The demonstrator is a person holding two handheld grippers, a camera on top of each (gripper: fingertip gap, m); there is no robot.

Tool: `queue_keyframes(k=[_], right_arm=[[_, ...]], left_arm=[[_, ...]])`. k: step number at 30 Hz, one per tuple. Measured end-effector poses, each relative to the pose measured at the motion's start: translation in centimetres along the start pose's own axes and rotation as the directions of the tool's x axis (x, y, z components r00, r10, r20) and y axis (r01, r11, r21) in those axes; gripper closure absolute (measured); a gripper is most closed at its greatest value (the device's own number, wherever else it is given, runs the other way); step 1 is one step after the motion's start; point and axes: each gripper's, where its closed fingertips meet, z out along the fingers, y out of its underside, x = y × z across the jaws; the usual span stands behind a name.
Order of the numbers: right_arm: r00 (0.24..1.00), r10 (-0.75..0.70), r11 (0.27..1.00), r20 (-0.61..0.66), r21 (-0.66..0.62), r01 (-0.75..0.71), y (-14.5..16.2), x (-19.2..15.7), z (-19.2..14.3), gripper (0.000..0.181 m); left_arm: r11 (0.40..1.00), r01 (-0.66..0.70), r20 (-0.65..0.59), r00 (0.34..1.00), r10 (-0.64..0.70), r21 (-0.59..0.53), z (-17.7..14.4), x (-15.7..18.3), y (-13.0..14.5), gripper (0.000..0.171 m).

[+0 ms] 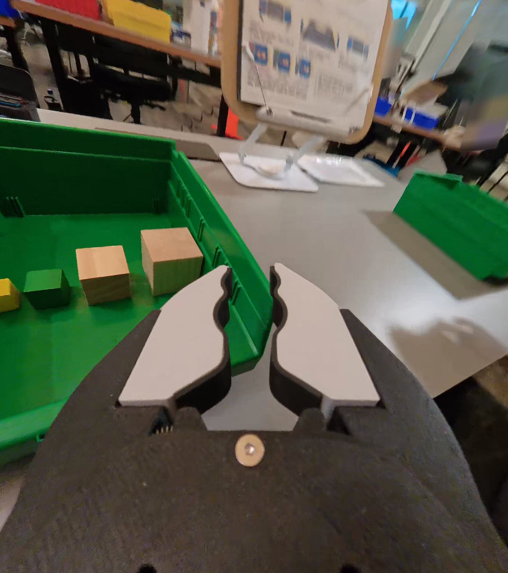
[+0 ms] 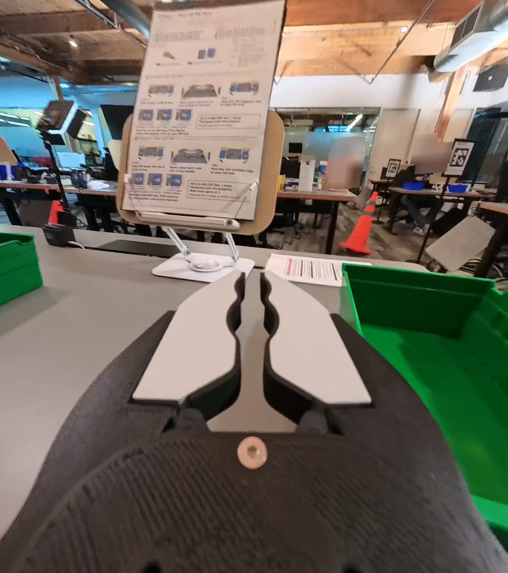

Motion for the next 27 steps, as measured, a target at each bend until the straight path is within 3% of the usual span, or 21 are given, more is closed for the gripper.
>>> queue_keyframes(k=[4,7,10,17,27], right_arm=[[1.000,0.001,1.000,0.022,-0.005,-0.001,0.3,-0.7,0.2,0.137],[0.993,0.048,0.998,0.108,-0.042,-0.043,0.7,-2.2,0.4,0.139],[0.988,0.080,0.995,0.134,-0.062,-0.072,0.7,-2.8,0.4,0.136],[0.992,-0.053,0.993,0.111,-0.101,0.065,1.7,-3.0,0.7,0.120],[0.996,0.028,0.984,0.090,-0.176,-0.012,3.3,-2.0,1.1,0.111]], left_arm=[[0.995,0.056,0.031,0.998,-0.058,0.079,-0.7,-1.5,-1.1,0.140],[0.991,0.093,-0.006,0.996,-0.093,0.095,-0.7,-1.5,-1.3,0.120],[0.988,0.118,-0.032,0.993,-0.115,0.096,-0.6,-1.4,-1.3,0.112],[0.992,0.052,0.011,0.998,-0.054,0.115,-0.6,-1.4,-1.5,0.115],[0.988,0.071,-0.019,0.997,-0.069,0.139,-0.6,-1.0,-1.8,0.116]])
